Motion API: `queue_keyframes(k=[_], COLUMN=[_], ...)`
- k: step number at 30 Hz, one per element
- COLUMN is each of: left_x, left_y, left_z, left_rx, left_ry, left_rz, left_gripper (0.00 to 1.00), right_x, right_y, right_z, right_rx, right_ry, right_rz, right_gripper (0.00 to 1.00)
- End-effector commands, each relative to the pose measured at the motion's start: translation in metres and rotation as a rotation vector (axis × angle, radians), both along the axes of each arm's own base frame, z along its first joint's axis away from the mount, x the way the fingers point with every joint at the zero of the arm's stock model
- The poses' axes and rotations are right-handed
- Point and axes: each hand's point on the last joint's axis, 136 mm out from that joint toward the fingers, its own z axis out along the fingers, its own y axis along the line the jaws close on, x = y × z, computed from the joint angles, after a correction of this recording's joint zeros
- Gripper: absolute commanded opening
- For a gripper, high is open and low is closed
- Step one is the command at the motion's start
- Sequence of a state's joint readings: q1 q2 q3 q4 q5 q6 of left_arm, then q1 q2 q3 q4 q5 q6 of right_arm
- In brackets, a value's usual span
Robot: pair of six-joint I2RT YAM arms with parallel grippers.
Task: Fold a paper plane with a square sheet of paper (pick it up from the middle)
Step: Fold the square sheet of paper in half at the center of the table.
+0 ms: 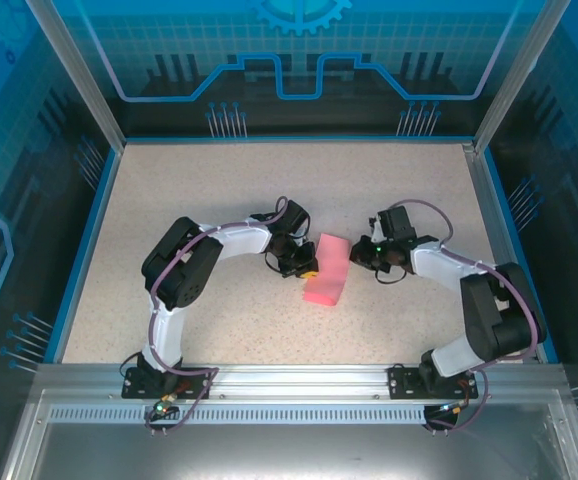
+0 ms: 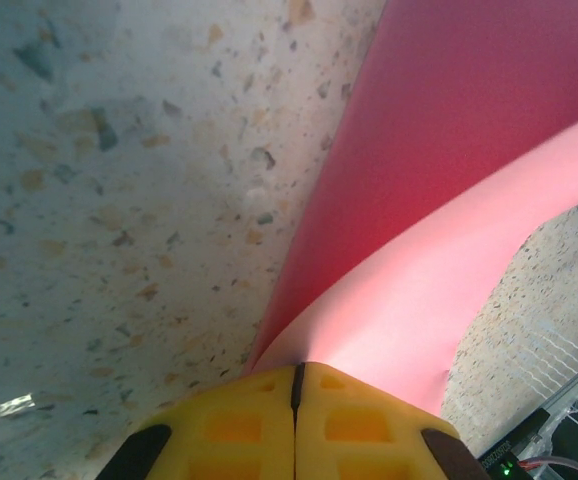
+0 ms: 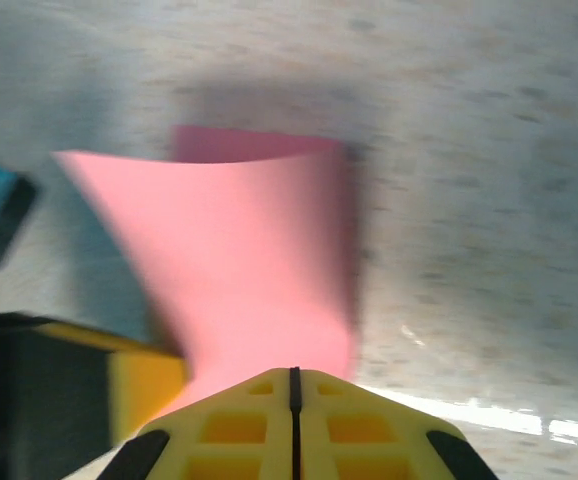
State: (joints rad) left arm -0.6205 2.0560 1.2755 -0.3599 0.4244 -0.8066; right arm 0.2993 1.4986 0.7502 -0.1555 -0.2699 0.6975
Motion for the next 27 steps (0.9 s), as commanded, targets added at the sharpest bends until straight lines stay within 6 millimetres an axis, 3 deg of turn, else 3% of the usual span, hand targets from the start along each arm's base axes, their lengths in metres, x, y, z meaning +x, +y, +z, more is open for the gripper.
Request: queue_keyframes(k=[1,4,9,20,21,27], left_x=[-0.057,-0.057,-0.058,-0.061,-0.061,-0.061], left_y=[0.071,0.072,0.073,0.075,0.075,0.074], left_z=[-0.078,-0.078,-0.078,-0.079,-0.079,-0.077], left_rx=[0.366,0.369,0.372,0.378,0.377,0.376], left_ry=[0.212,0.213,0.216,0.225,0.224,0.22], left_rz=[0.007,0.007,0.006,0.007,0.006,0.006], left_gripper=[0.06,0.06,0.06,0.06,0.06,0.06], right_x=[0.001,0.006,0.021,0.035,0.046,0.053], right_y=[0.035,0.048,0.044,-0.016,-0.017,-0.036], right_z=[0.013,-0.003,-0.029,-0.062,-0.054,-0.057], right_rx=[0.068,0.103,0.104,-0.046,-0.054,-0.096], right_ry=[-0.026,0.029,0.084,0.144,0.119,0.122], right_rz=[0.109,0.127,0.081,-0.095,-0.106,-0.183], right_gripper=[0.08,0.07,0.07,0.06,0.06,0.06])
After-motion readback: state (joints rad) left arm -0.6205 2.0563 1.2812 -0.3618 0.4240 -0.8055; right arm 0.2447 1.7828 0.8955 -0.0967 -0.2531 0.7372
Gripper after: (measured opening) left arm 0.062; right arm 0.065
